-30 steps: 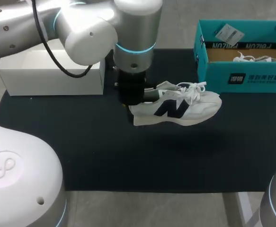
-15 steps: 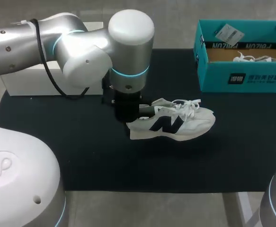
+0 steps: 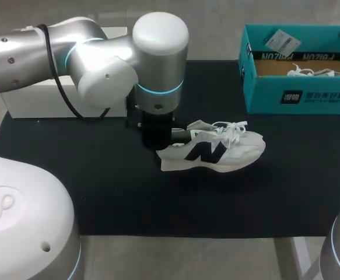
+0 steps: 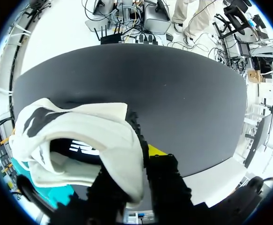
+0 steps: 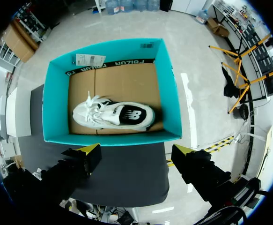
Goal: Take the shoe out of the shoebox, open the shoe tongue, remove and reinsert the insole, then place the shoe into the shoebox
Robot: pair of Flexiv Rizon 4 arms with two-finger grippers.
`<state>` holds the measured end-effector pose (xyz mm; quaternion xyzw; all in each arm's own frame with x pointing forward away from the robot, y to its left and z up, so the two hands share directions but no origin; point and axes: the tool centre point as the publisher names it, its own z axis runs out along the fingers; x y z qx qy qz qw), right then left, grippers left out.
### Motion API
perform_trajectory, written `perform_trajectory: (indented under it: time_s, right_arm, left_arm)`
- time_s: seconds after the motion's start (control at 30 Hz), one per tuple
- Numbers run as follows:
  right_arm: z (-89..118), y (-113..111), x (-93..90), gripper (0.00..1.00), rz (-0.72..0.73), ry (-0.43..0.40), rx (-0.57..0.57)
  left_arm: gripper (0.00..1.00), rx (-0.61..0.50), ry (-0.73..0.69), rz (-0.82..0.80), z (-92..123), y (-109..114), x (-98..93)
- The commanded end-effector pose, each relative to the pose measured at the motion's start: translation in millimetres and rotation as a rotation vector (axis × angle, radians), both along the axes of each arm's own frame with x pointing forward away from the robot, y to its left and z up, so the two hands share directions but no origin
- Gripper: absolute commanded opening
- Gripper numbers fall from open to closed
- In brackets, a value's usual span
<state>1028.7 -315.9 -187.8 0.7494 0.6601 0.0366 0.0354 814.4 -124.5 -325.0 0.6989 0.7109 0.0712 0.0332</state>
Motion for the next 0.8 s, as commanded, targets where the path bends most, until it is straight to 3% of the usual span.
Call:
perform_trajectory:
  time_s: [0.03,0.8]
  right_arm:
    - [0,0,1.1,1.0,0.0,0.002,0.0]
    - [0,0,1.1,1.0,0.0,0.002,0.0]
  left_arm:
    - [0.0,0.004,-0.006,-0.003,-12,-2,-0.6]
    - [0.0,0.041,-0.006,0.019,-60,2,-5.5]
